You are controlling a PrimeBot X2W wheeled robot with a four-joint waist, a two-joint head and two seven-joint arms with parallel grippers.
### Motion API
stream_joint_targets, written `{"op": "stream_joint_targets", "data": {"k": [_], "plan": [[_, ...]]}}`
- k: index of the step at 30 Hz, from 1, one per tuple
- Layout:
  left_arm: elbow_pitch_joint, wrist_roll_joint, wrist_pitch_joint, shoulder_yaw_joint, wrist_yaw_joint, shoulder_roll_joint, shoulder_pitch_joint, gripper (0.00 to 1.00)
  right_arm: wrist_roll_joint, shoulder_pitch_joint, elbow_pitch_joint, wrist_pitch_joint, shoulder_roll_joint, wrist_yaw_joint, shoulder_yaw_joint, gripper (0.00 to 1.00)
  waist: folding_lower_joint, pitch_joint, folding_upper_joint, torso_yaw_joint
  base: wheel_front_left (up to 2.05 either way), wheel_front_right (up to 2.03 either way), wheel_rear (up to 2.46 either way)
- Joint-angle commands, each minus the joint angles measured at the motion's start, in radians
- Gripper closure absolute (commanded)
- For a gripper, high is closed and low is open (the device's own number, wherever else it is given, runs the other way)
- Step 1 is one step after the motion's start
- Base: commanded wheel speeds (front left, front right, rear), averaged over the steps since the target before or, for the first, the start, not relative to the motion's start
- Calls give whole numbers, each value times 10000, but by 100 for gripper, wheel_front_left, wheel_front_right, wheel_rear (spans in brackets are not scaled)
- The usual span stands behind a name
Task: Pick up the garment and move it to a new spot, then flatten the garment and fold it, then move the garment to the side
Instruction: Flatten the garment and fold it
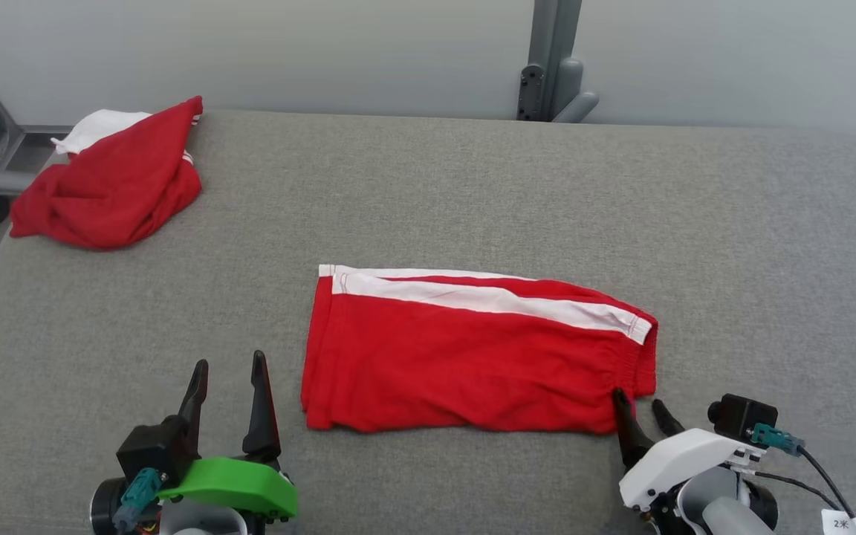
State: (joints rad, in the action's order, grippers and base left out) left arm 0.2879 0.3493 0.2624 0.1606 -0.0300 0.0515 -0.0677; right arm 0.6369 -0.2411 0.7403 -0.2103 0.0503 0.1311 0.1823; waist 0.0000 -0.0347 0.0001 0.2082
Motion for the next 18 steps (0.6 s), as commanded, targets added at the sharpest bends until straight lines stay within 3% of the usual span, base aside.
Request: {"op": "stream_joint_targets", "data": {"k": [1, 7, 8, 9, 15, 18], "plan": [[-50, -176, 30, -47, -26, -1, 120, 0, 436, -194, 245, -77, 12, -8, 171, 0, 0, -184, -1, 263, 0, 0, 0], [-122, -187, 30, -89, -72, -6, 95, 0, 1613, -638, 1092, -211, 15, -11, 517, 2, 0, -274, -1, 439, 0, 0, 0], [-139, -183, 30, -82, -72, -7, 91, 0, 1813, -724, 1234, -242, 9, -11, 594, 26, 0, -283, -1, 459, 0, 0, 0], [-150, -167, 30, -75, -90, -8, 90, 0, 2022, -817, 1345, -270, 7, -11, 673, 44, 0, -294, -1, 474, 0, 0, 0], [-235, -139, 30, -131, -171, -8, 88, 0, 2899, -1276, 1584, -455, -5, -11, 1207, 81, 0, -345, -1, 418, 0, 0, 0], [-255, -162, 30, -170, -204, -6, 107, 0, 3050, -1423, 1448, -521, -2, -8, 1371, 94, 0, -343, -1, 298, 0, 0, 0]]}}
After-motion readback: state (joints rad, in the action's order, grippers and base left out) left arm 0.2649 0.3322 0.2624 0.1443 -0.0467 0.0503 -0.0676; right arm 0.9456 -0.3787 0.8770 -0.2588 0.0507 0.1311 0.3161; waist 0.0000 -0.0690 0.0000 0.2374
